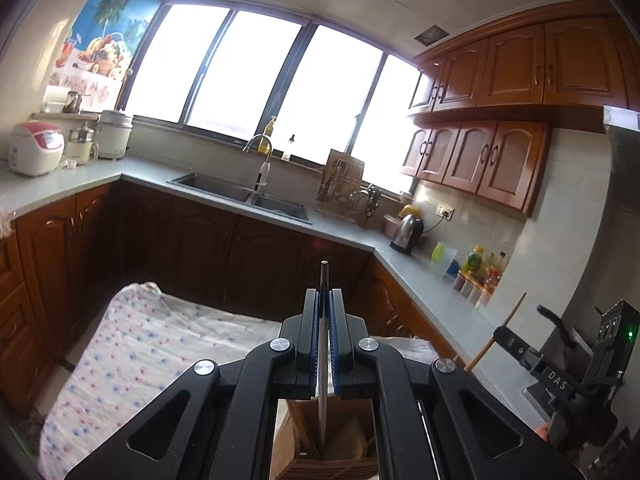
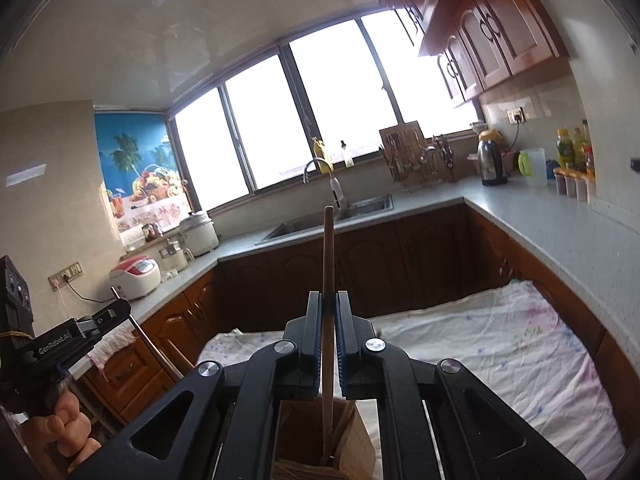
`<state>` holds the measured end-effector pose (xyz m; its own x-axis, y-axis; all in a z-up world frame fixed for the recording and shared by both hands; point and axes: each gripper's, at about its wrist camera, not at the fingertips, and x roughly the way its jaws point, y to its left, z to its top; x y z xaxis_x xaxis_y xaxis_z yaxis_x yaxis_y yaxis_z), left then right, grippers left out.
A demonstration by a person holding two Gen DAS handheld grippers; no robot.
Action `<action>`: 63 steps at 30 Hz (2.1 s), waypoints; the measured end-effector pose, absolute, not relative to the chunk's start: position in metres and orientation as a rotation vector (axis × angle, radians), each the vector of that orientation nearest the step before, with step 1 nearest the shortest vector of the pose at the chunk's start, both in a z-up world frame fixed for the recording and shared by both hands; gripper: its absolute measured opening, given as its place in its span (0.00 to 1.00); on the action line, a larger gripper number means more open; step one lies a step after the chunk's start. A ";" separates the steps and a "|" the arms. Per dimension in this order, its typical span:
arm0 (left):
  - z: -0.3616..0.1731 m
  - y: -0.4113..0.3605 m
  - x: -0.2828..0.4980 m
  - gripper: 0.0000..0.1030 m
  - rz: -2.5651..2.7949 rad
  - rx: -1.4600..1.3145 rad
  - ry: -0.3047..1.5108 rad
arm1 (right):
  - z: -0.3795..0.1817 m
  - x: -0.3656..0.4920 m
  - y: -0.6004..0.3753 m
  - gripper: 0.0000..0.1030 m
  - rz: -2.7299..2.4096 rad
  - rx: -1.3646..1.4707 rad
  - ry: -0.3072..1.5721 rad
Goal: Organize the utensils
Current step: 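Lower both chopsticks into the holder slots and open both tools, then withdraw both open tools back toward the remaining utensils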
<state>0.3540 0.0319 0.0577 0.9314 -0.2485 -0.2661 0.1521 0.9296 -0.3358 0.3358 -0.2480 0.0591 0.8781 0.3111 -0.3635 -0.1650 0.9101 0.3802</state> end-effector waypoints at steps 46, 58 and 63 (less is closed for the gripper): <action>0.017 0.037 0.358 0.65 -0.154 -0.306 0.512 | 0.011 0.324 -0.261 0.86 0.254 0.462 0.590; 0.016 0.044 0.284 0.80 -0.126 -0.278 0.557 | 0.004 0.267 -0.277 0.92 0.255 0.516 0.632; 0.015 0.047 0.253 0.81 -0.134 -0.297 0.589 | 0.000 0.236 -0.279 0.92 0.252 0.494 0.654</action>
<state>0.2531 0.0468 0.0145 0.8243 -0.2088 -0.5262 0.0403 0.9487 -0.3135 0.2356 -0.2791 -0.0001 0.7690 0.3737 -0.5186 -0.0700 0.8557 0.5128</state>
